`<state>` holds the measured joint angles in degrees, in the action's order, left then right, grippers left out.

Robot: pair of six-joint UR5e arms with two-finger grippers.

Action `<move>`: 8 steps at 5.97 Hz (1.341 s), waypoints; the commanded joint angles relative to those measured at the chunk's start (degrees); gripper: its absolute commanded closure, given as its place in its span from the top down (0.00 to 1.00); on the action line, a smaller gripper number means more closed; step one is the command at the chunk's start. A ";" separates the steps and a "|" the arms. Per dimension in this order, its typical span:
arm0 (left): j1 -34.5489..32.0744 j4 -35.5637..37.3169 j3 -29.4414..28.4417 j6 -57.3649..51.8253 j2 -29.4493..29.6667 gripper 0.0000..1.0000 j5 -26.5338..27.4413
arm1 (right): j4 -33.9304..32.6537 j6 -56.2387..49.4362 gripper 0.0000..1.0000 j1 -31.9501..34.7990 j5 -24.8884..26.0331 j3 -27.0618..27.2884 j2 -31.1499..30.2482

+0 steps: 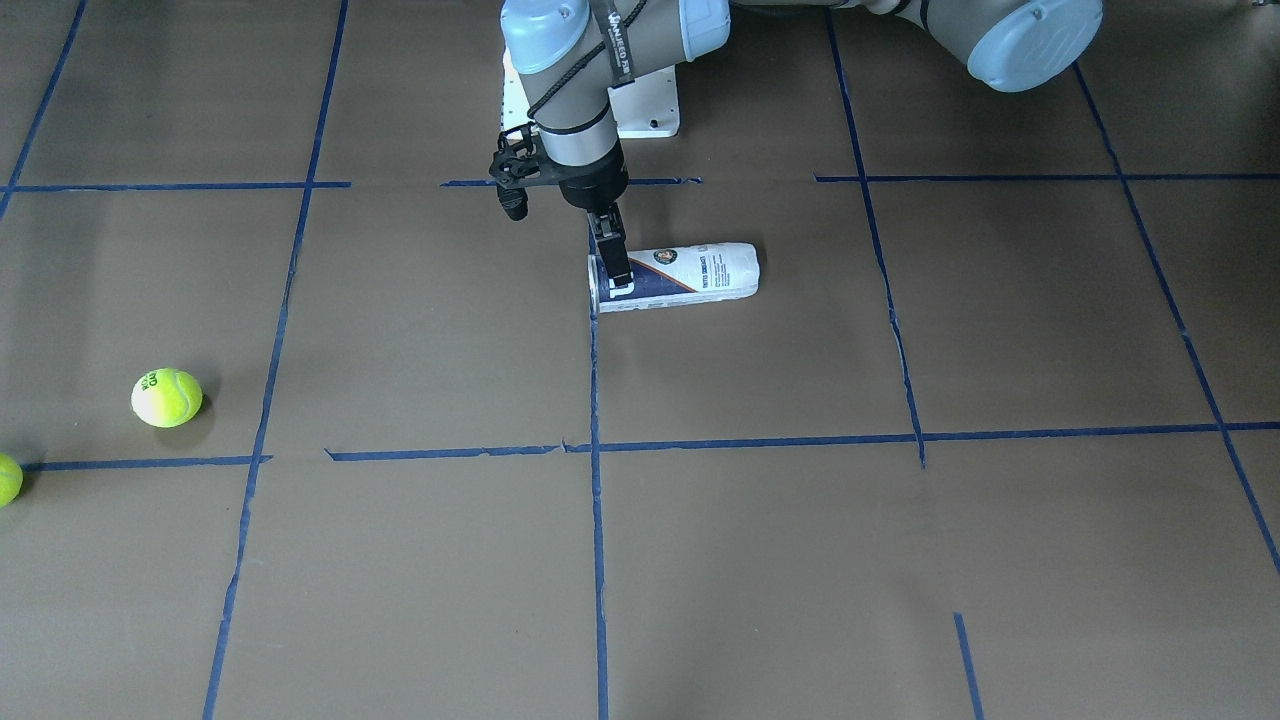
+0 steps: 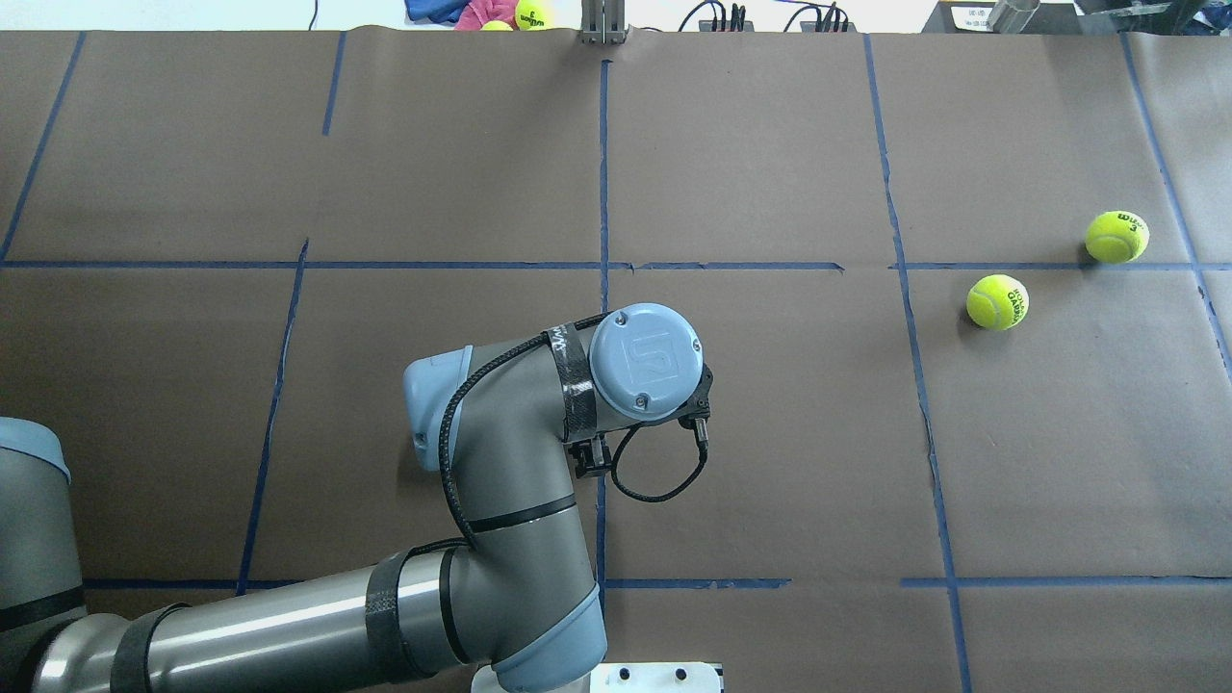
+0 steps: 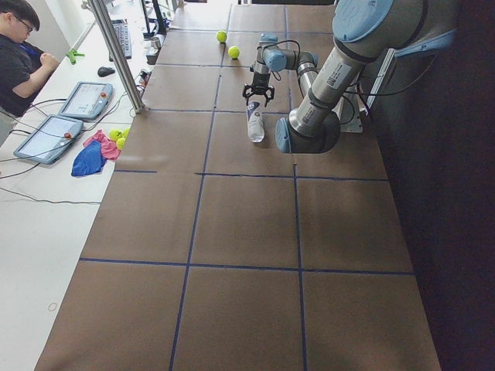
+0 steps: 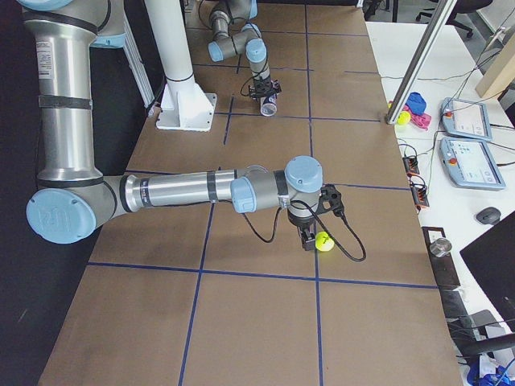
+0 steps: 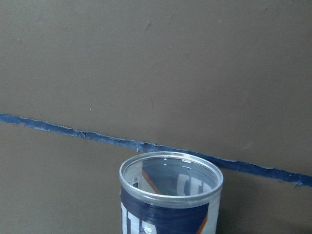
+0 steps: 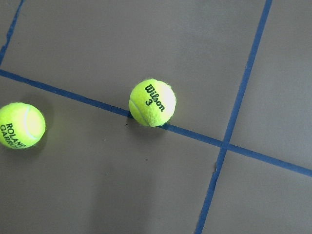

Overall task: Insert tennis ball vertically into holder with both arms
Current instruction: 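Lift the can with the left gripper and stand it upright, open end up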

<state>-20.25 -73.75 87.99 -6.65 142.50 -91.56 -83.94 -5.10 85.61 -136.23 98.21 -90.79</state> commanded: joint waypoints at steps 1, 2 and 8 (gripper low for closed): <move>0.38 -4.01 -3.42 0.50 -0.03 1.00 0.07 | 0.00 0.00 1.00 0.00 0.00 -0.03 0.00; 0.38 -4.20 -3.52 0.42 -0.21 1.00 0.07 | 0.09 0.00 1.00 0.00 0.00 -0.03 0.00; 0.03 -7.81 -5.90 0.33 -0.12 0.81 0.07 | 0.00 0.00 1.00 0.00 0.00 0.06 0.09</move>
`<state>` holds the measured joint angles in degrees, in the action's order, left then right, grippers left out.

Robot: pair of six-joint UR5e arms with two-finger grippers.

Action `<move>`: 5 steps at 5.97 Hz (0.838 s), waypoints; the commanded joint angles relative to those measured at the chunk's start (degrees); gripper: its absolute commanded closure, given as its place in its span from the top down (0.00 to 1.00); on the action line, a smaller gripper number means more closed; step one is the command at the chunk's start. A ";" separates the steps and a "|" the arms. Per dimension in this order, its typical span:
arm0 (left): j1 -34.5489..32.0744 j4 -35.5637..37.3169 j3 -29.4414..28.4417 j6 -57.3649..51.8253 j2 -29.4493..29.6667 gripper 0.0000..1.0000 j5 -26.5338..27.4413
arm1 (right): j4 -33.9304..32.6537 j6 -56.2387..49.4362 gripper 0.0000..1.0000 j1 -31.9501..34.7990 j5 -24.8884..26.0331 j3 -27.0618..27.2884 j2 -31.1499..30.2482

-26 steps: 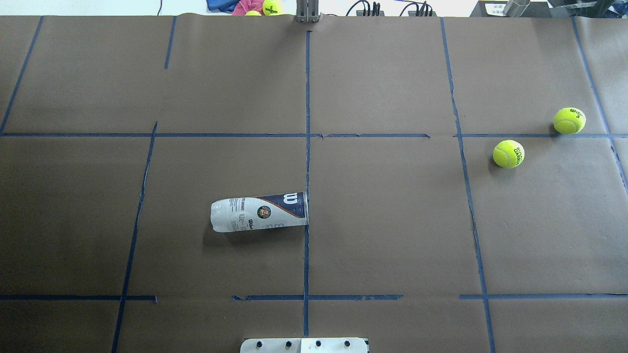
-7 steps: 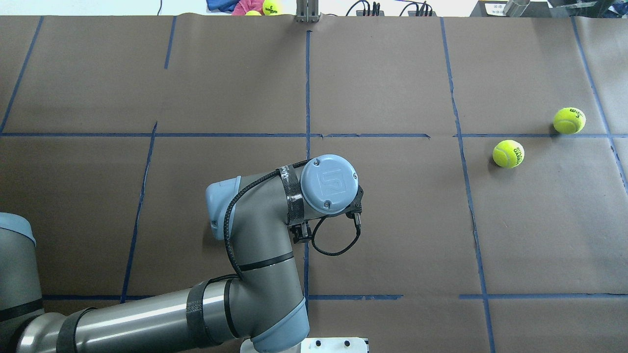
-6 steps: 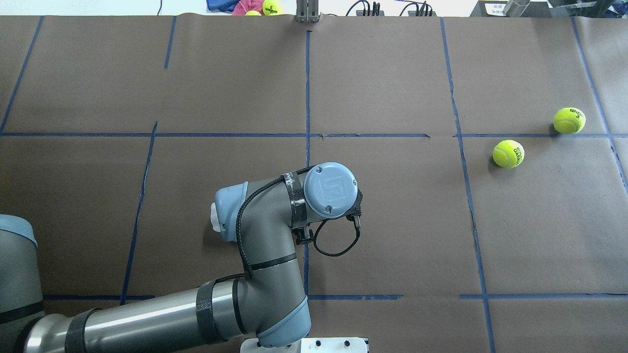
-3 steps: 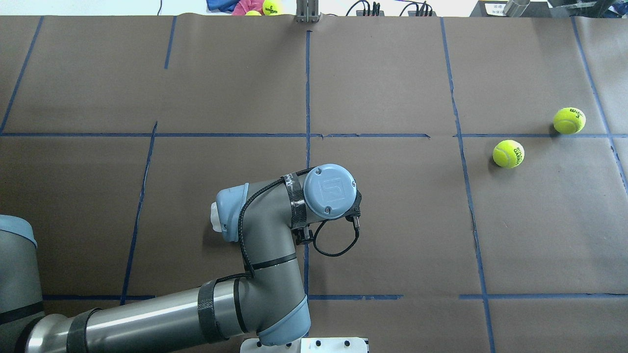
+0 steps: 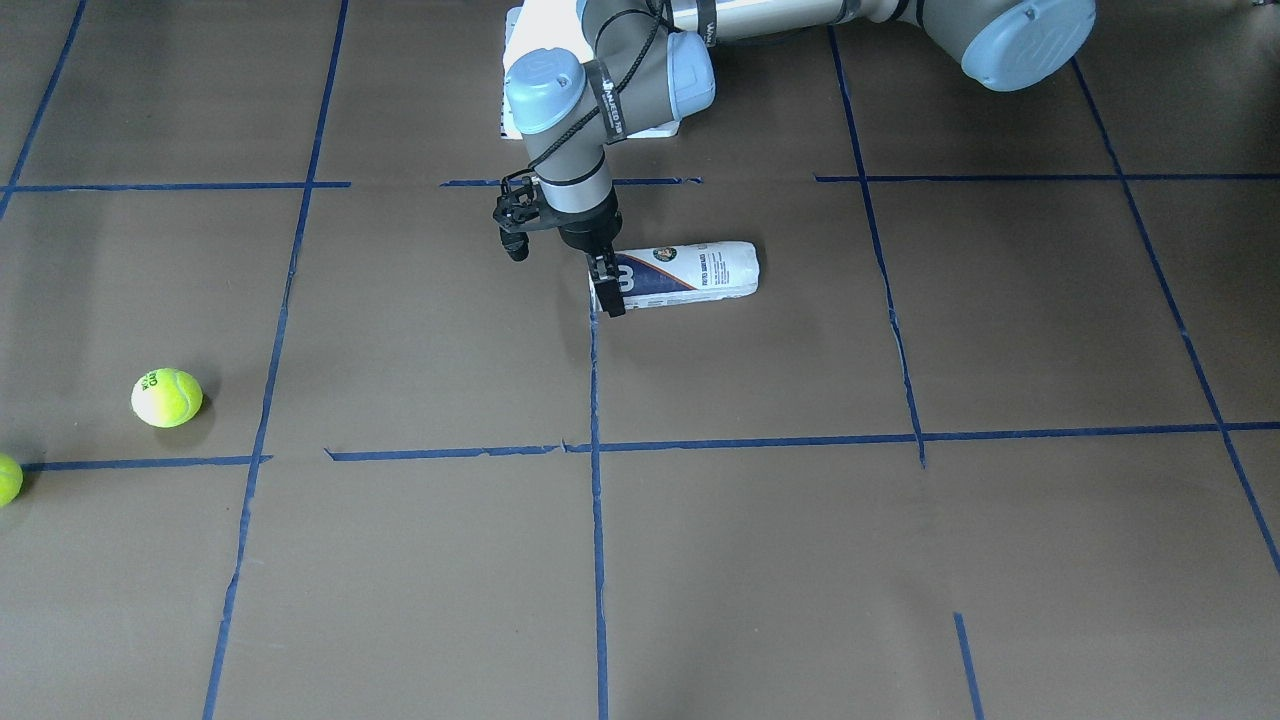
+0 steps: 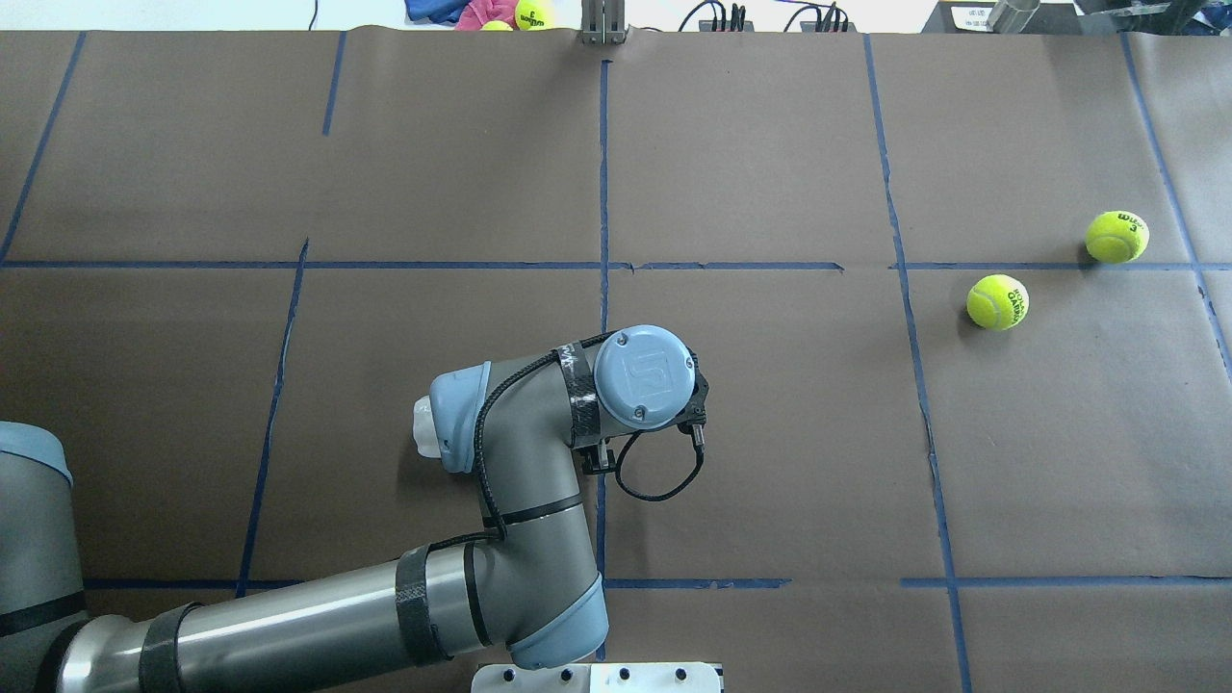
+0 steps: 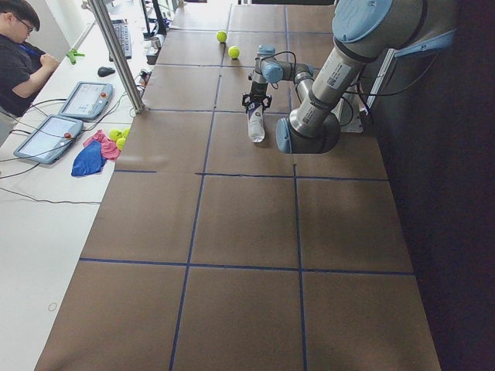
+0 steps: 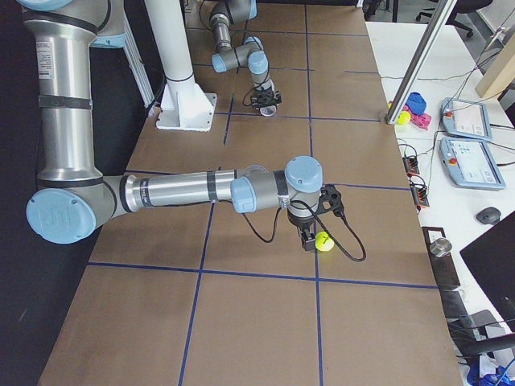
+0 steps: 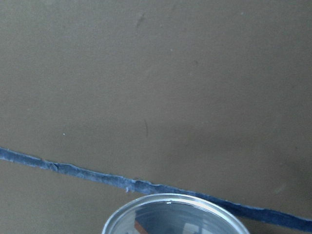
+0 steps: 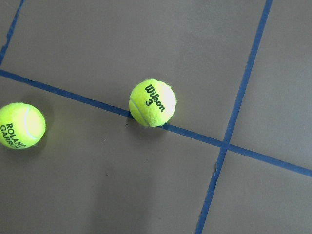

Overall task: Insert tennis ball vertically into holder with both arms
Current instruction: 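Lift the can with the left gripper and stand it upright, open end up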

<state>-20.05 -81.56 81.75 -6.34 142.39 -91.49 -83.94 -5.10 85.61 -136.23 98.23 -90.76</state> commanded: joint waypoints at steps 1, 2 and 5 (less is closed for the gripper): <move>-0.94 0.09 1.56 0.01 0.35 0.81 0.00 | 0.09 0.00 1.00 0.00 0.00 0.12 0.06; -3.04 0.09 5.31 -0.08 0.70 0.81 -0.52 | 0.09 0.00 1.00 0.00 0.00 0.12 0.06; -13.66 -5.32 16.84 2.36 1.14 0.81 -12.43 | 0.00 0.00 1.00 0.00 0.00 0.20 0.06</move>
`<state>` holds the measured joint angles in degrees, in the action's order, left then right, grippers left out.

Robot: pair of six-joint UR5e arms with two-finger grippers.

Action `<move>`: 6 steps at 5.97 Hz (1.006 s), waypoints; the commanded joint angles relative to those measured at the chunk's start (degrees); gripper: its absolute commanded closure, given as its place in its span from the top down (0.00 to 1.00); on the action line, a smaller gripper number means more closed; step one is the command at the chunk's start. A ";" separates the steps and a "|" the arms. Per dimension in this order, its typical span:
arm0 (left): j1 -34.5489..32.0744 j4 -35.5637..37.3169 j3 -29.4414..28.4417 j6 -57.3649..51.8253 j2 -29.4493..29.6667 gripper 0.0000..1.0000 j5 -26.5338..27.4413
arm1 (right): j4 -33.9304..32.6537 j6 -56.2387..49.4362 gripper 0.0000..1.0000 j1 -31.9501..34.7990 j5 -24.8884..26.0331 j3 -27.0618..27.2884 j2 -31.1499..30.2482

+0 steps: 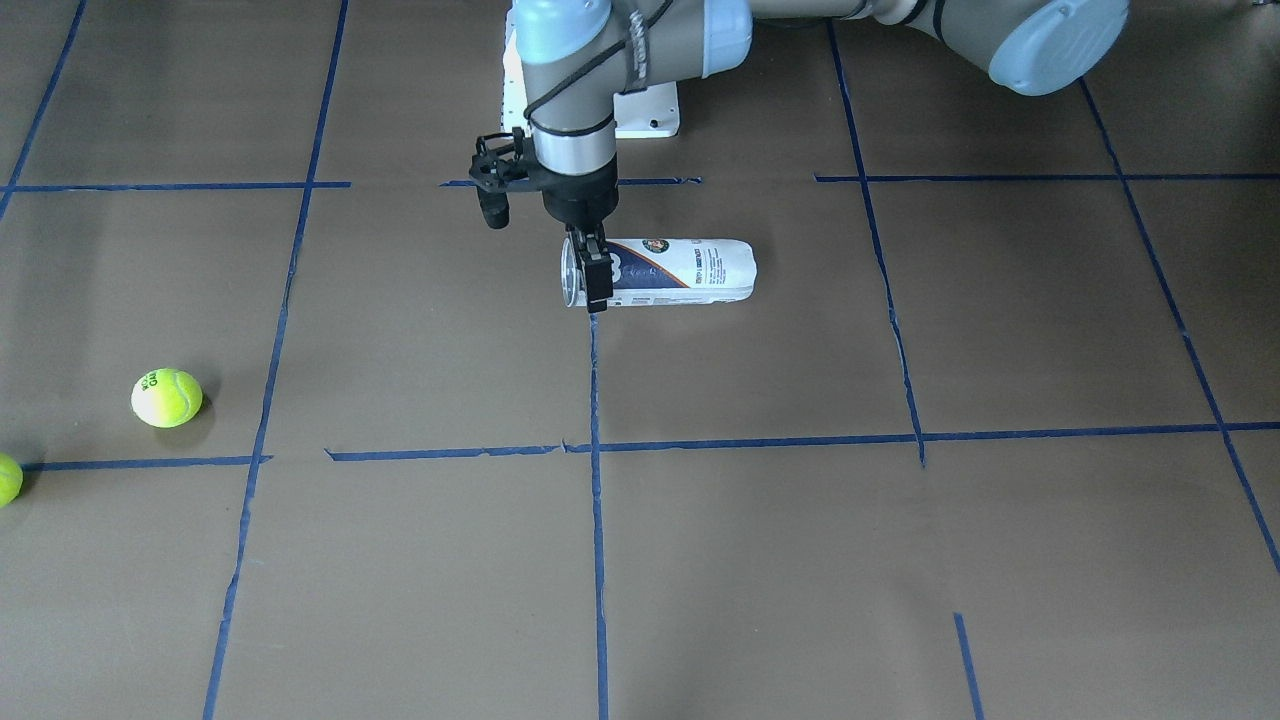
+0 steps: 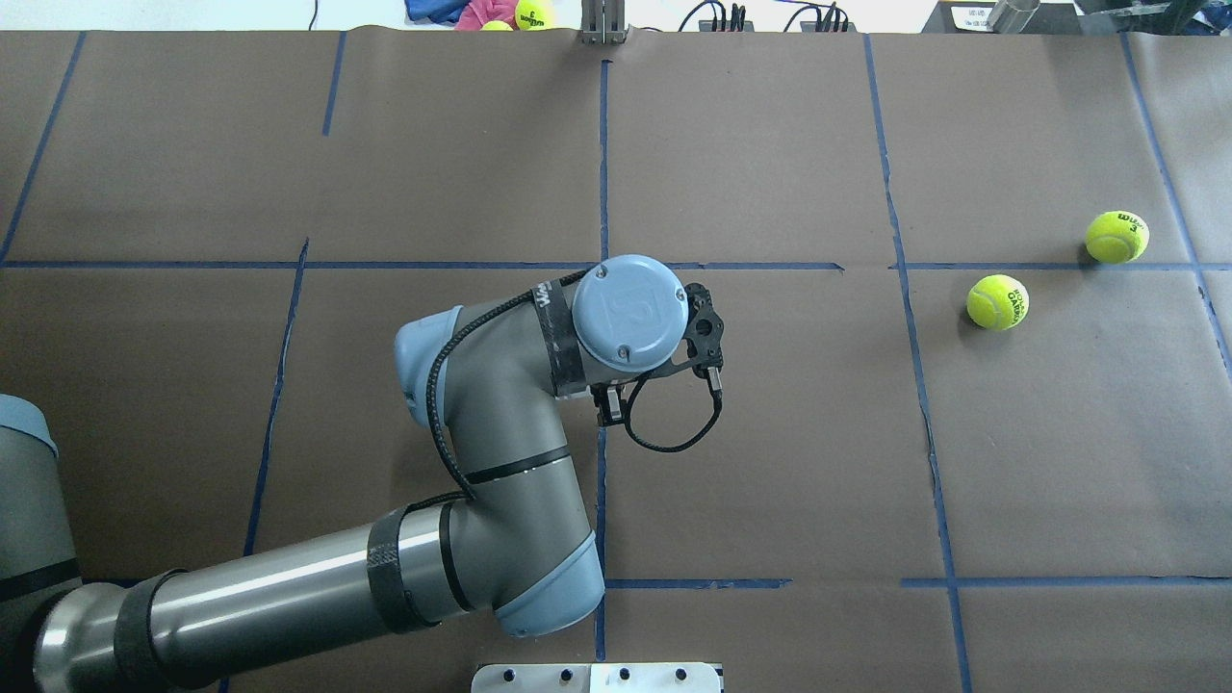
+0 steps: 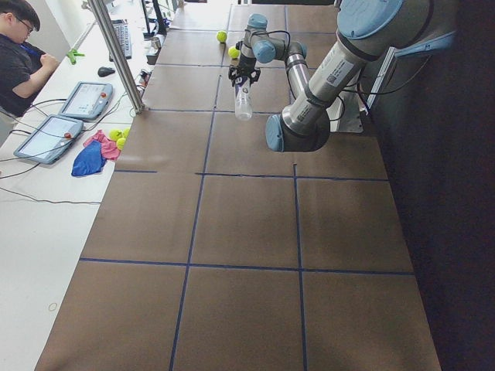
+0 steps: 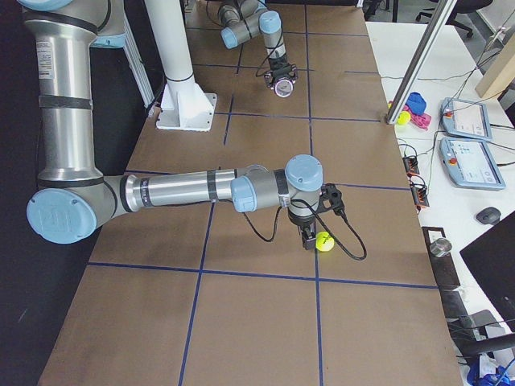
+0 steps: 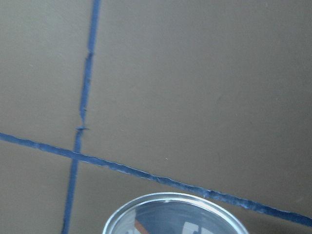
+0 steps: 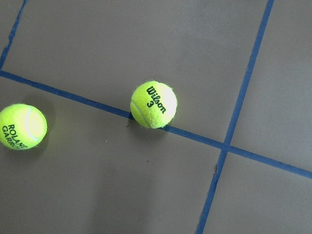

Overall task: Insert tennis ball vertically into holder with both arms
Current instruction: 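Lift the can with the left gripper and stand it upright, open end up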

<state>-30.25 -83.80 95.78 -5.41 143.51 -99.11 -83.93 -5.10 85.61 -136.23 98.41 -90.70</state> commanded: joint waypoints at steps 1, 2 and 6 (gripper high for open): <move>-4.81 -12.00 2.75 6.24 -0.16 0.81 -6.60 | 0.08 0.00 1.00 0.00 0.00 0.02 0.00; -5.26 -16.53 2.40 8.90 -0.34 0.81 -7.06 | 0.08 0.00 1.00 0.00 0.00 0.11 0.00; -4.65 -54.27 1.69 18.67 -12.17 0.81 -8.47 | 0.08 0.09 1.00 0.00 0.00 0.29 0.00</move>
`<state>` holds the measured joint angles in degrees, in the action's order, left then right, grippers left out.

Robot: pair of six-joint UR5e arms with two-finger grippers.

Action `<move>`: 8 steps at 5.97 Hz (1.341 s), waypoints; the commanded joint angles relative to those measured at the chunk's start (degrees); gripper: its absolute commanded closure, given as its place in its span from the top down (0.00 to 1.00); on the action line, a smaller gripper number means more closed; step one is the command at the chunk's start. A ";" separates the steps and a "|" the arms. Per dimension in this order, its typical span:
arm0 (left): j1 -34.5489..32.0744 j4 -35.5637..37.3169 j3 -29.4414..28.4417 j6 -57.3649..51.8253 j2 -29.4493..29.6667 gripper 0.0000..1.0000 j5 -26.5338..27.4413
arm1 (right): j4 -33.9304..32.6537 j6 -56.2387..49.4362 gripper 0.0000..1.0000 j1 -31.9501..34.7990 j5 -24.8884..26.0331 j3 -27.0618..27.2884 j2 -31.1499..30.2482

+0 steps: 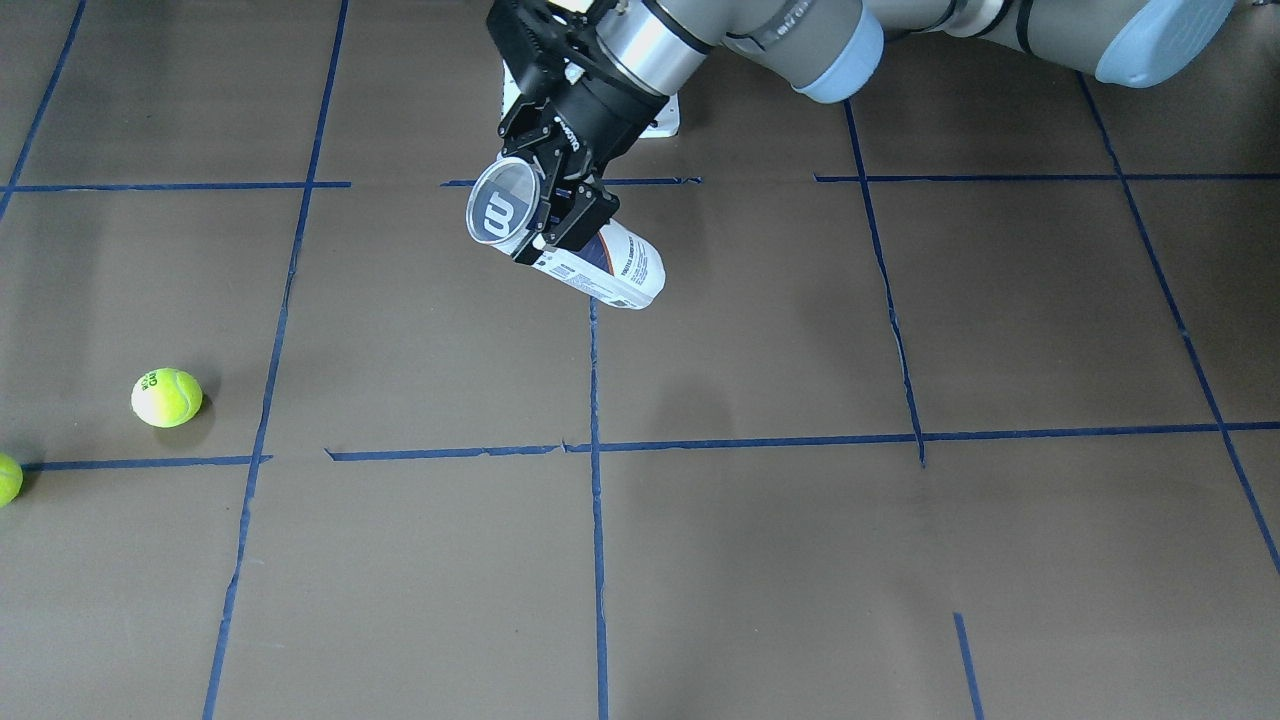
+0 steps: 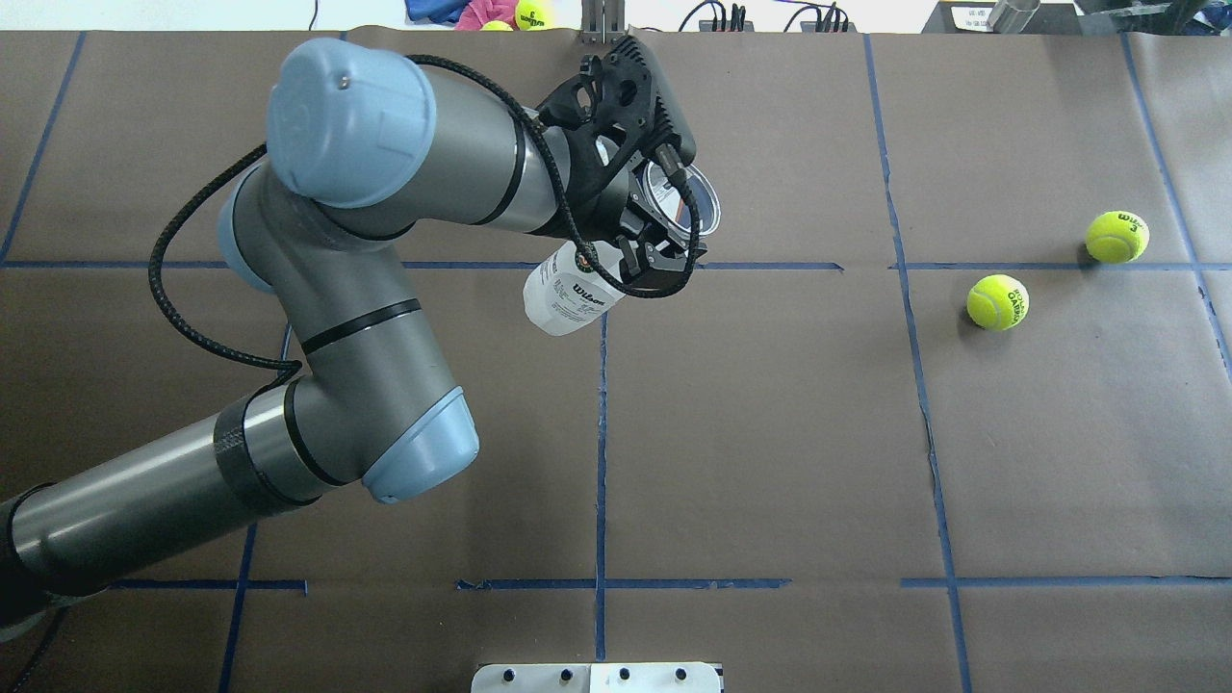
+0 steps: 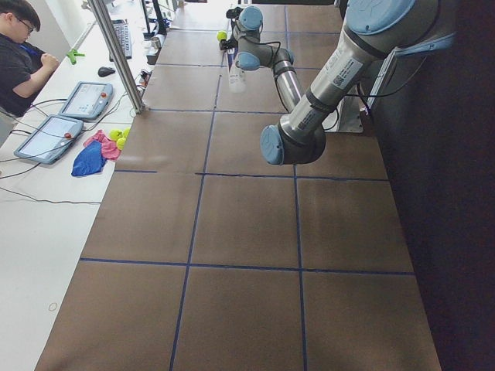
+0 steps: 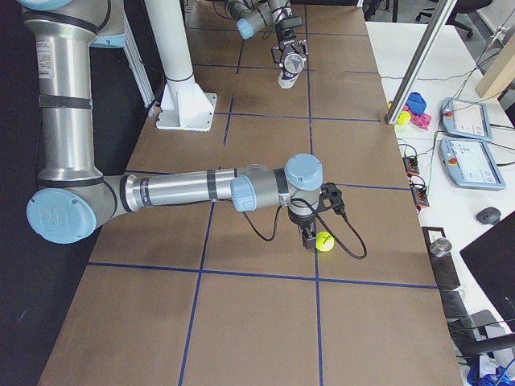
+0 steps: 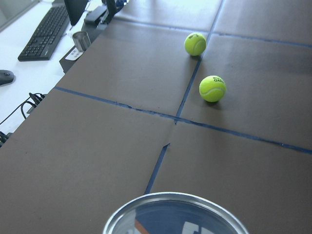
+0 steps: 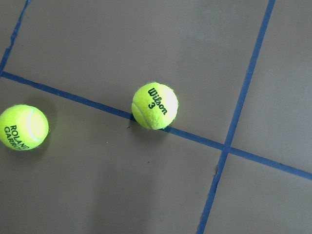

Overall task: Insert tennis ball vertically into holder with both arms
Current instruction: 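Lift the can with the left gripper and stand it upright, open end up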

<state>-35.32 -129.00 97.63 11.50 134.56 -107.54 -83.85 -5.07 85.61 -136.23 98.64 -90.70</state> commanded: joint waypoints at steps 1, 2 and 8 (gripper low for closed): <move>1.30 -17.86 -1.72 3.86 -5.08 0.82 0.23 | 0.00 0.06 1.00 0.00 -0.09 0.06 0.00; 1.48 -29.09 -6.87 5.54 -5.97 0.82 0.40 | 0.00 0.06 1.00 0.00 -0.09 0.14 0.00; 4.56 -57.76 -26.16 5.99 -5.80 0.83 8.49 | 0.00 0.06 1.00 0.00 0.00 0.15 0.00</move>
<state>-30.95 -185.85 72.58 17.51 128.71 -99.16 -83.85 -5.01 85.61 -136.29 98.79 -90.70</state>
